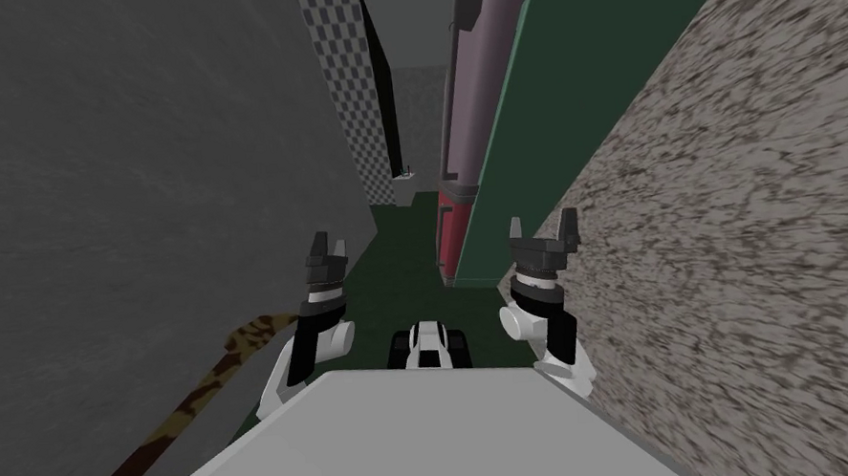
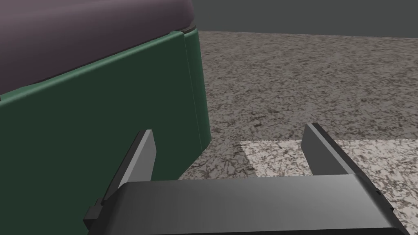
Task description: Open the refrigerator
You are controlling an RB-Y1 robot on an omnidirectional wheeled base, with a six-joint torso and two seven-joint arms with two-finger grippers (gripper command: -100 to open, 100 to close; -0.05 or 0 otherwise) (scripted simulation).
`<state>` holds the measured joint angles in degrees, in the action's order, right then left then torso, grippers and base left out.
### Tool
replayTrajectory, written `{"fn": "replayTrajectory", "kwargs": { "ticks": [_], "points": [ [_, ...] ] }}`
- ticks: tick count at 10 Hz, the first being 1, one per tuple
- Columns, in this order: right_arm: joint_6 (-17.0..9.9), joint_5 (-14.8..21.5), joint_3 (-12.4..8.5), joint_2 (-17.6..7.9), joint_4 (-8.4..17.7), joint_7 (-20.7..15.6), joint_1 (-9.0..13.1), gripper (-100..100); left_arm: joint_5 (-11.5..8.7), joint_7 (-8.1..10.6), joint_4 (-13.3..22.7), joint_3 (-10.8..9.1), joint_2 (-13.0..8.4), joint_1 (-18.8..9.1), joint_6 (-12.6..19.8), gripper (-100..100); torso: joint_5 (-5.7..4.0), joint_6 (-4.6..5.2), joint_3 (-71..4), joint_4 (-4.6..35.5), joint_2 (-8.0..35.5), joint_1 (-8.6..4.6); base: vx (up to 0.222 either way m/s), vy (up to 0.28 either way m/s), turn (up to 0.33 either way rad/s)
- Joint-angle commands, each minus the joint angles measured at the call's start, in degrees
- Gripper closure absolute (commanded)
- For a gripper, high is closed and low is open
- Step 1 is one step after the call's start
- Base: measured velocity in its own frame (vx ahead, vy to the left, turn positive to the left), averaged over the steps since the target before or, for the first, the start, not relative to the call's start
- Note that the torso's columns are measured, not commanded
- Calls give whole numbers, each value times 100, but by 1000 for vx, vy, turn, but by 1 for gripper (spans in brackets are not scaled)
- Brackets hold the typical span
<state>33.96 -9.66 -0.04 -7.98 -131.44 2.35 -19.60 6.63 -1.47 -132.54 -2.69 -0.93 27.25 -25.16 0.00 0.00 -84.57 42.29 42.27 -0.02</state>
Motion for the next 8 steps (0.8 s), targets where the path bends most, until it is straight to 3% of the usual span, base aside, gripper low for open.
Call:
{"fn": "replayTrajectory", "kwargs": {
  "ticks": [1, 2, 3, 4, 5, 6, 7, 8],
  "points": [
    [363, -434, 80, -146, -86, 92, 273, -100, 0, 0, 0, 0, 0, 0, 0, 0, 0, 2, 1, 0, 4, 2, 63, -3, 20],
    [363, -552, 80, -146, -86, 92, 273, -100, 0, 0, 0, 0, 0, 0, 0, 0, 1, 0, 0, 0, 1, 2, 57, 1, 19],
    [574, -735, 129, -221, -147, 154, 473, -100, 0, 0, 0, 0, 0, 0, 0, 0, 1, 1, 1, 0, 3, 4, 64, 18, 33],
    [574, -896, 129, -221, -147, 154, 473, -100, 0, 0, 0, 0, 0, 0, 0, 0, 2, -1, -1, 0, 0, 8, 57, 10, 20],
    [791, -1078, 183, -283, -207, 220, 686, -100, 0, 0, 0, 0, 0, 0, 0, 0, 1, 1, 1, 0, 3, 3, 66, -8, 36],
    [791, -1244, 183, -283, -207, 220, 686, -100, 0, 0, 0, 0, 0, 0, 0, 0, -1, 0, 0, 0, 0, -3, 59, -15, 20],
    [1012, -1408, 240, -335, -265, 291, 910, -100, 0, 0, 0, 0, 0, 0, 0, 0, -2, 1, 1, 0, 3, -5, 68, -3, 43],
    [1012, -1604, 240, -335, -265, 291, 910, -100, 0, 0, 0, 0, 0, 0, 0, 0, 0, -1, -1, -1, -1, 2, 62, 0, 21]
  ]
}}
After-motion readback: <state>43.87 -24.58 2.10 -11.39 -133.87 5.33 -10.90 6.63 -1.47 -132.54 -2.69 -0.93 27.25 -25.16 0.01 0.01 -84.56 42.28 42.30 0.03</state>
